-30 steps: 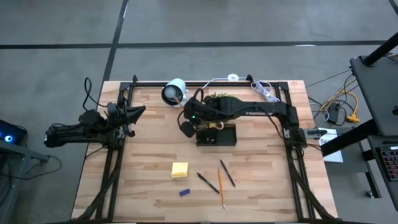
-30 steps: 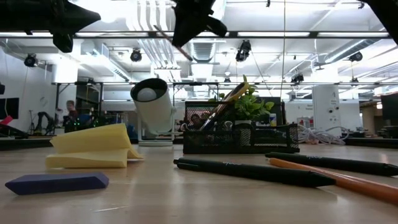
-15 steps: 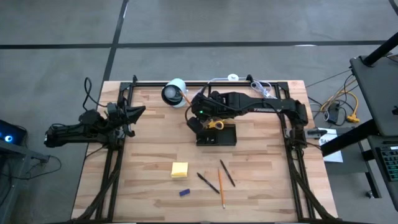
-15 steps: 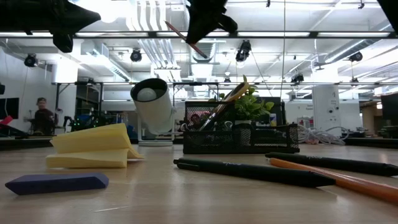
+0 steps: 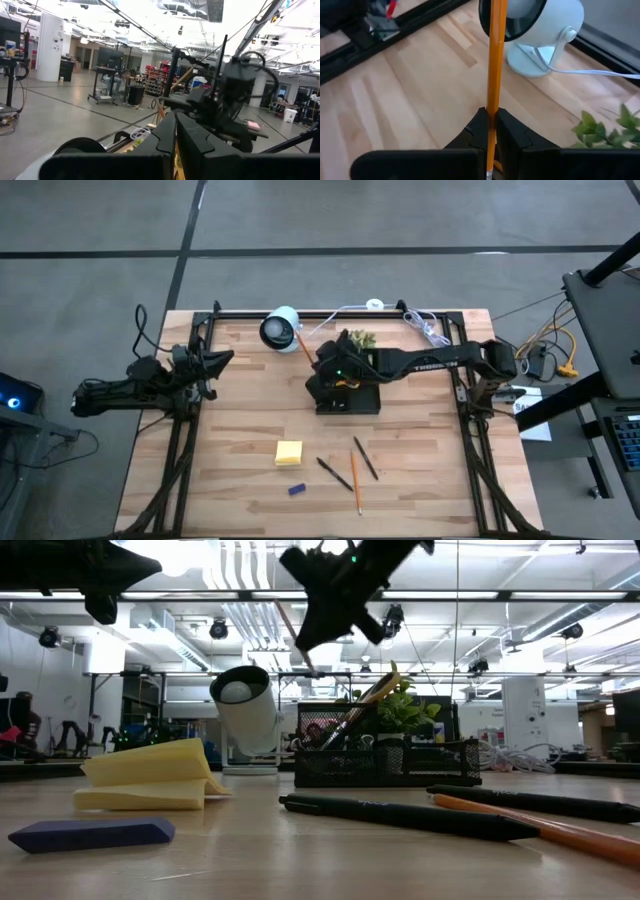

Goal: Pick and place office supplies into organizer
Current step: Put the top orange pencil into the black desk organizer

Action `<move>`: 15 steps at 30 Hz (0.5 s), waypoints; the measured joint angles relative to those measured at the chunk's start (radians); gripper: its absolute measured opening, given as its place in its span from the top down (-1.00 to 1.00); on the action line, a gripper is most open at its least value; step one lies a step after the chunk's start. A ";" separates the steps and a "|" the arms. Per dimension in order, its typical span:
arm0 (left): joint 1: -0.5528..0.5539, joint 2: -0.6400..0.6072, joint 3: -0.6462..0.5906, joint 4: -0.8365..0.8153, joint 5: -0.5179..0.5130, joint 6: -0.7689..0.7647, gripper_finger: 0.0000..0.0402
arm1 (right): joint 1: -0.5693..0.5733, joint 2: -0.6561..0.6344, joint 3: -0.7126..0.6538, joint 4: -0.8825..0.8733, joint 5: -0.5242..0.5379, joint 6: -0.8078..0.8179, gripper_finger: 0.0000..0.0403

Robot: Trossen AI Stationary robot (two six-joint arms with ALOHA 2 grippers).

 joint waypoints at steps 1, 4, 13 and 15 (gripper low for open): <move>0.000 0.000 0.000 -0.001 0.000 0.000 1.00 | 0.000 -0.001 -0.026 0.030 0.015 0.002 0.94; 0.000 0.000 0.000 0.000 0.000 -0.002 1.00 | 0.001 -0.003 -0.092 0.115 0.057 0.011 0.94; 0.000 0.000 0.000 0.000 0.000 -0.003 1.00 | 0.001 -0.003 -0.217 0.265 0.103 -0.008 0.94; 0.000 0.000 0.000 0.000 0.000 -0.003 1.00 | 0.001 -0.003 -0.236 0.297 0.104 -0.010 0.94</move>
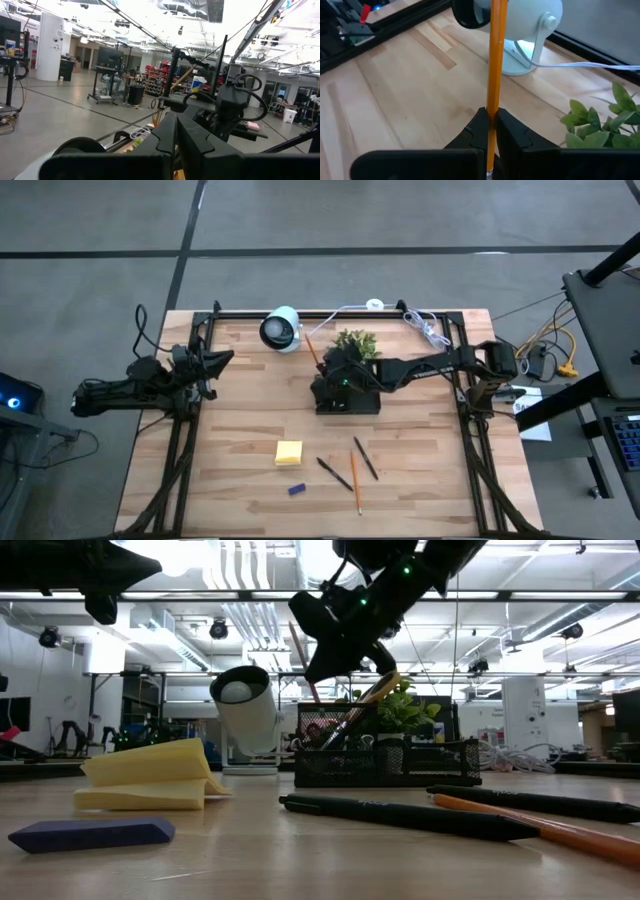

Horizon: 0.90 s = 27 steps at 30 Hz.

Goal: Pick and place office supplies into organizer
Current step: Put the top orange pencil into the black desk organizer

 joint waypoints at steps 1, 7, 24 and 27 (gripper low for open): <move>0.000 0.000 0.000 0.000 0.000 0.000 1.00 | 0.000 0.000 -0.009 0.016 0.000 -0.001 0.94; 0.000 0.000 0.000 0.000 0.000 0.000 1.00 | 0.000 0.000 -0.077 0.139 0.000 -0.010 0.94; 0.000 0.000 0.000 0.000 0.000 0.000 1.00 | 0.010 0.002 -0.102 0.214 -0.072 -0.117 0.94; 0.000 0.000 0.000 0.000 0.000 0.000 1.00 | 0.009 0.002 -0.106 0.208 -0.071 -0.118 0.94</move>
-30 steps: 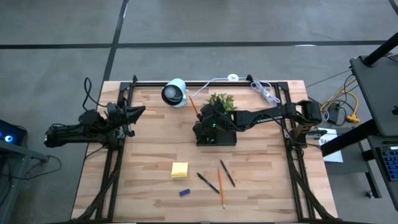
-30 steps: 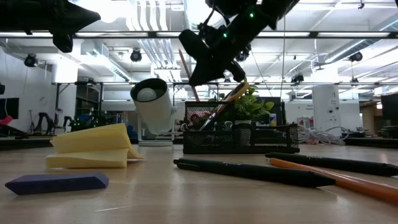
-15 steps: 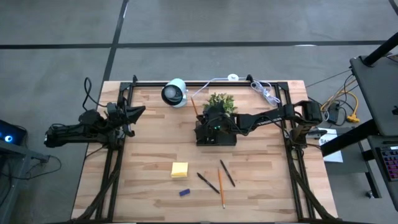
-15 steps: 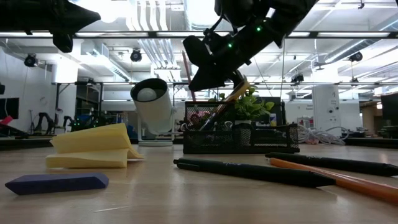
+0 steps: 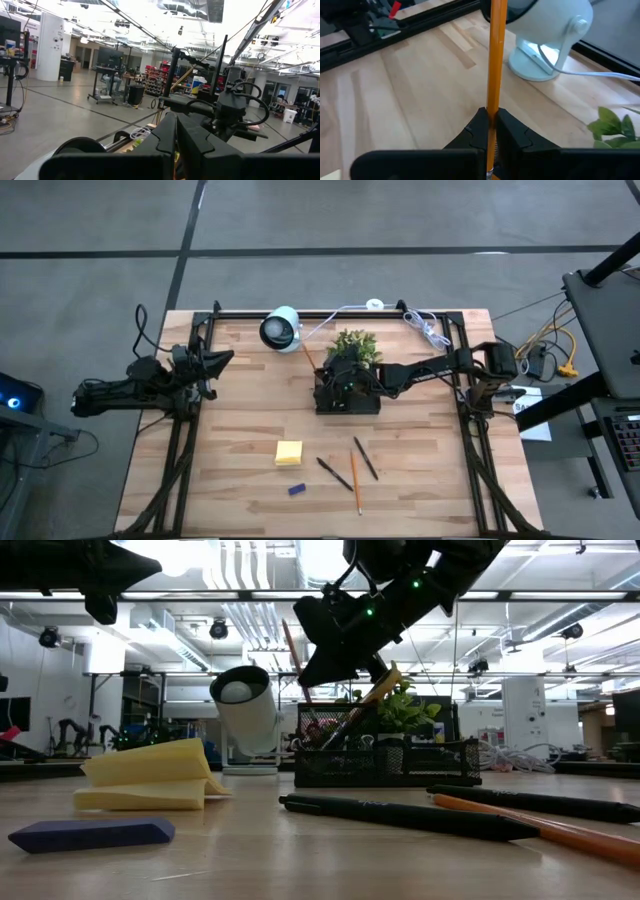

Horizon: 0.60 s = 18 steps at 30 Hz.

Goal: Pick and place office supplies into organizer
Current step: Put the top orange pencil into the black desk organizer

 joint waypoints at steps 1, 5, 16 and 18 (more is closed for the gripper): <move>0.000 0.000 0.000 0.000 0.000 0.000 1.00 | 0.000 0.000 0.000 -0.001 0.000 0.000 0.94; 0.000 0.000 0.000 0.000 0.000 0.000 1.00 | 0.001 0.000 0.004 -0.007 0.000 -0.001 0.94; 0.000 0.000 0.000 0.000 0.000 0.000 1.00 | 0.019 -0.015 0.007 -0.076 -0.004 -0.019 0.94; 0.000 0.000 0.000 0.000 0.000 0.000 1.00 | 0.022 -0.019 0.008 -0.085 -0.003 -0.021 0.94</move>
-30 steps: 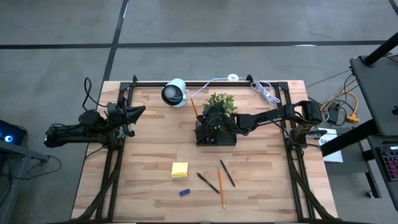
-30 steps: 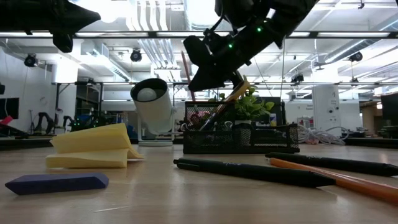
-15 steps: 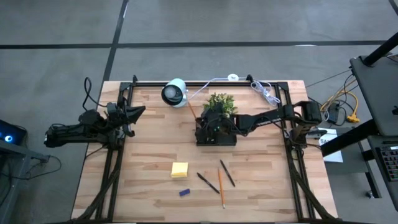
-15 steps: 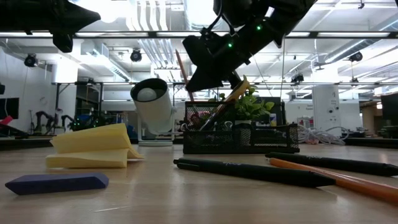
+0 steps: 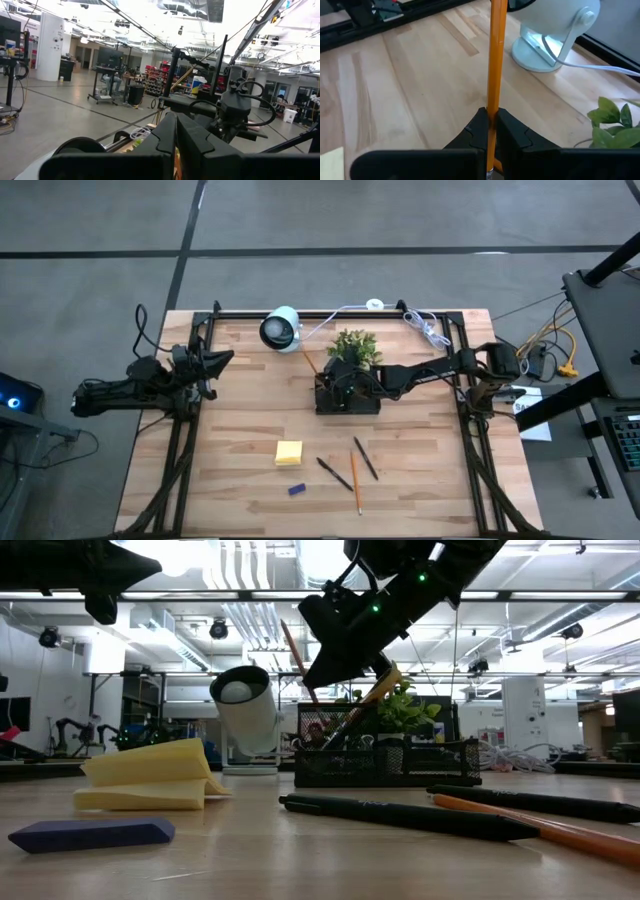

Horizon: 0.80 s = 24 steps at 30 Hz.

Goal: Pick and place office supplies into organizer
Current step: Put the top orange pencil into the black desk organizer

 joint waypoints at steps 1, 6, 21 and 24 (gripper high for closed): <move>0.000 0.000 0.000 0.000 0.000 0.000 1.00 | 0.002 -0.001 0.000 -0.006 0.000 -0.001 0.94; 0.000 0.000 0.000 0.000 0.000 0.000 1.00 | 0.003 -0.008 0.000 -0.055 0.020 -0.001 0.94; 0.000 0.000 0.000 0.000 0.000 -0.003 1.00 | 0.003 -0.009 0.002 -0.096 0.023 -0.002 0.93; 0.000 0.000 0.000 0.000 0.000 -0.005 1.00 | 0.002 -0.009 0.002 -0.100 0.024 -0.002 0.93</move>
